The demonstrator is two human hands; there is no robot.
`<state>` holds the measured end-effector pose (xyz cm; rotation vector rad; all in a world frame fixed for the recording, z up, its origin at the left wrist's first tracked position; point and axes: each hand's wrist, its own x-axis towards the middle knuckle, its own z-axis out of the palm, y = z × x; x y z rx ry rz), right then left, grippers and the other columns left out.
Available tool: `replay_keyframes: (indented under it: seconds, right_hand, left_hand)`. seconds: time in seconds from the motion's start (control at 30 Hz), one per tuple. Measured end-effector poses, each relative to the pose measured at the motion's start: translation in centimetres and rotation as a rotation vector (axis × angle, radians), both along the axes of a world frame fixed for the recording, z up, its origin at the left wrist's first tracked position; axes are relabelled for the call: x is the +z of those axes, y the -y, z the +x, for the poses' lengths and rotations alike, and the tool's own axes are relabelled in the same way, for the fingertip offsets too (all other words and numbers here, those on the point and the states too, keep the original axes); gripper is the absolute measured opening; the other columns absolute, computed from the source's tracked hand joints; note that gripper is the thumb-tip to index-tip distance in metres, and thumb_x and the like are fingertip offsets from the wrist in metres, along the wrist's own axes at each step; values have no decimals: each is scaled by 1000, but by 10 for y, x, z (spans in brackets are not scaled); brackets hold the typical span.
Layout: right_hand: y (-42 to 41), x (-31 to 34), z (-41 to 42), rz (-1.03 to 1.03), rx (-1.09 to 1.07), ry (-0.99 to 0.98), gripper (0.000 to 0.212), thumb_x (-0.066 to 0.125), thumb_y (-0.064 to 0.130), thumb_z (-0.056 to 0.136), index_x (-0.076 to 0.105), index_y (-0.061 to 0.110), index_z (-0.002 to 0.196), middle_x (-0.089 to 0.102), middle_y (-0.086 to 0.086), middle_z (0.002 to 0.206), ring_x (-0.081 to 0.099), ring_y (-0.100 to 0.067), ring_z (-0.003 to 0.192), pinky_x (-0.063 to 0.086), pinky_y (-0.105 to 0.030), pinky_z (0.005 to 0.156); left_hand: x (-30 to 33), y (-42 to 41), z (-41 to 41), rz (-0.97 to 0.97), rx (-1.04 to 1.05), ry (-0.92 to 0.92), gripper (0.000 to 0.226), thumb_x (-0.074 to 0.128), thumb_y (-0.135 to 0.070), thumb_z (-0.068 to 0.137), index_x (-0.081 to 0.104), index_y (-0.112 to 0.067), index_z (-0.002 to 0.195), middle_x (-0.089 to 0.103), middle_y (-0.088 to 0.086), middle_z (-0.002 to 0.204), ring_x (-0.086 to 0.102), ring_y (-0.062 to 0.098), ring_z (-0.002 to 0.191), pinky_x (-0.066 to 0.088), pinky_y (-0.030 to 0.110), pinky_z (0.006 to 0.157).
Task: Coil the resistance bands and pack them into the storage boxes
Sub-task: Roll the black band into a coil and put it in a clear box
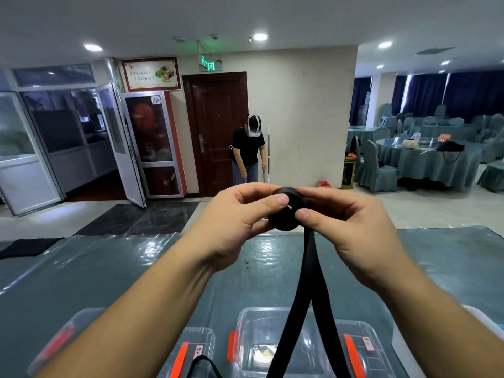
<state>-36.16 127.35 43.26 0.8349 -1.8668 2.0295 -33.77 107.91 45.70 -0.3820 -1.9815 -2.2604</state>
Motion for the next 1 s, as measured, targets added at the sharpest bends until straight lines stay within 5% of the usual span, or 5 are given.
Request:
replay_keyframes:
  seconds: [0.23, 0.47, 0.67, 0.83, 1.0]
  right_hand:
    - [-12, 16, -1, 191, 79, -20, 33, 78, -2, 81, 78, 19, 107, 81, 1, 102, 77, -16, 101, 59, -29, 93]
    - [-1, 6, -1, -25, 6, -59, 39, 78, 13, 77, 75, 20, 116, 80, 3, 107, 75, -14, 105, 58, -28, 94]
    - [-12, 18, -4, 179, 84, -23, 38, 79, -1, 78, 77, 19, 111, 81, 3, 102, 77, -14, 100, 58, -22, 90]
    - [-5, 17, -3, -9, 37, -6, 39, 80, 16, 68, 78, 16, 107, 81, -3, 98, 78, -17, 95, 60, -27, 88]
    - [-4, 11, -3, -16, 25, -1, 34, 78, 15, 71, 78, 13, 106, 81, -2, 98, 78, -17, 96, 61, -27, 88]
  left_hand:
    - [8, 2, 3, -196, -23, -17, 22, 75, -3, 87, 75, 1, 108, 78, 17, 98, 78, 27, 90, 62, 30, 82]
    - [5, -9, 2, 44, -27, 13, 26, 73, -13, 85, 75, -2, 109, 77, 16, 102, 76, 27, 94, 62, 33, 82]
    - [10, 6, -4, -379, 68, -59, 21, 84, -27, 79, 81, -19, 98, 78, 9, 96, 74, 18, 92, 56, 34, 82]
    - [7, 2, -4, -16, -27, -19, 33, 77, -13, 79, 73, 1, 108, 77, 13, 95, 77, 22, 84, 61, 30, 84]
    - [1, 1, -3, 23, -45, 2, 28, 74, -14, 77, 74, -5, 104, 77, 10, 96, 76, 21, 92, 61, 30, 85]
